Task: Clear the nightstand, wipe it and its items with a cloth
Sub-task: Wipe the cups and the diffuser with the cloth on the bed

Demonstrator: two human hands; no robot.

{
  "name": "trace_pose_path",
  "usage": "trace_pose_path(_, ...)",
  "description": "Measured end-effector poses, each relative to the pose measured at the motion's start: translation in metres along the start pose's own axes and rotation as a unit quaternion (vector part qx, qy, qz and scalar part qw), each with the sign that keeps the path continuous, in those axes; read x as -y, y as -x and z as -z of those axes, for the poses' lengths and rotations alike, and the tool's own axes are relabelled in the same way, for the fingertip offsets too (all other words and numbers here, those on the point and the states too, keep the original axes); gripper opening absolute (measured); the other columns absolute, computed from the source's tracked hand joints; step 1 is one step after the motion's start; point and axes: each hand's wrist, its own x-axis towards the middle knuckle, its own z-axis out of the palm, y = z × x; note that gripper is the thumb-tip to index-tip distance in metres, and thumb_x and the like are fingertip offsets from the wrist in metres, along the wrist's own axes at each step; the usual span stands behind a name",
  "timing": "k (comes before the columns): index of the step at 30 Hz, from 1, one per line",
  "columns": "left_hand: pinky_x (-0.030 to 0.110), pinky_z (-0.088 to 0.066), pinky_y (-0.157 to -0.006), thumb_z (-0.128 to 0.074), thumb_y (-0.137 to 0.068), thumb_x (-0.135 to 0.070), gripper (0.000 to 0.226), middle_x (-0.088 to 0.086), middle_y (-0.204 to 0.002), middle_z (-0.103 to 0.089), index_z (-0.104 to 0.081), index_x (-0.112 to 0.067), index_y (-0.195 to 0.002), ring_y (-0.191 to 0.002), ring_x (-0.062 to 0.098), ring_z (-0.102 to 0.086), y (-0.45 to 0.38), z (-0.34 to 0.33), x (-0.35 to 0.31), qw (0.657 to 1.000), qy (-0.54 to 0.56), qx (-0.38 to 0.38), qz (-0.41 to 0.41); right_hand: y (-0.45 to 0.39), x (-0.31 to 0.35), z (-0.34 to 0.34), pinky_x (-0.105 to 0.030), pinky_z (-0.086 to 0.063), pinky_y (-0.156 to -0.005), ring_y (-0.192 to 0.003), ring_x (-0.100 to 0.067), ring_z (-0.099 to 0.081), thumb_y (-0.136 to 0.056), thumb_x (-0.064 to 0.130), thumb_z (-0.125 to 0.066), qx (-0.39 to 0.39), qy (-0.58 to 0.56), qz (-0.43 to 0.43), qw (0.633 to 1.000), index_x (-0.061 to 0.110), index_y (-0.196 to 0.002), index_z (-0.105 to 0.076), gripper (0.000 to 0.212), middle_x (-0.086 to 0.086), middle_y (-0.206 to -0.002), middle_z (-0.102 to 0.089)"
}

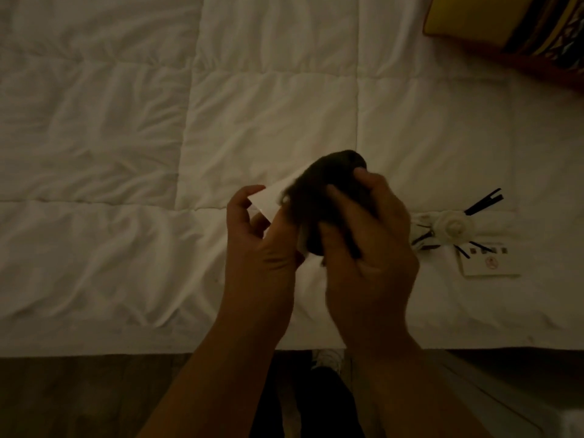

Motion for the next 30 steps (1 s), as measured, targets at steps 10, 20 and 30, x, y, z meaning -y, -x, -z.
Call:
trace_pose_path(10, 0.041, -0.056, -0.08, -0.059, -0.092, -0.031, 0.046, 0.011, -0.119, -0.066, -0.046, -0.011, -0.132, -0.108, 0.03, -0.065, 0.003, 0.022, -0.006, 0.997, 0.048, 0.064, 0.022, -0.003, -0.003, -0.025, -0.039, -0.046, -0.099, -0.124, -0.028, -0.047, -0.092, 0.02, -0.057, 0.05, -0.021, 0.012, 0.998, 0.008, -0.11, -0.069, 0.025, -0.017, -0.136, -0.041)
trace_pose_path(20, 0.038, -0.056, -0.076, -0.067, -0.073, -0.034, 0.039, 0.003, -0.116, -0.068, -0.063, -0.031, -0.112, -0.106, 0.026, -0.065, 0.009, 0.018, -0.009, 0.993, 0.09, 0.07, 0.007, -0.042, -0.009, -0.018, -0.06, -0.043, -0.1, -0.113, -0.037, -0.059, -0.088, 0.032, -0.054, 0.023, -0.429, -0.384, 0.818, 0.021, -0.112, -0.068, 0.03, -0.014, -0.118, -0.066)
trace_pose_path(30, 0.038, -0.054, -0.081, -0.064, -0.075, -0.04, 0.062, -0.001, -0.111, -0.068, -0.047, -0.019, -0.13, -0.105, 0.023, -0.065, -0.004, 0.004, 0.005, 0.997, 0.027, -0.046, -0.055, 0.005, -0.01, -0.017, -0.039, -0.055, -0.073, -0.105, -0.03, -0.065, -0.081, 0.051, -0.059, 0.04, -0.422, -0.476, 0.77, 0.026, -0.12, -0.064, 0.046, -0.01, -0.118, -0.067)
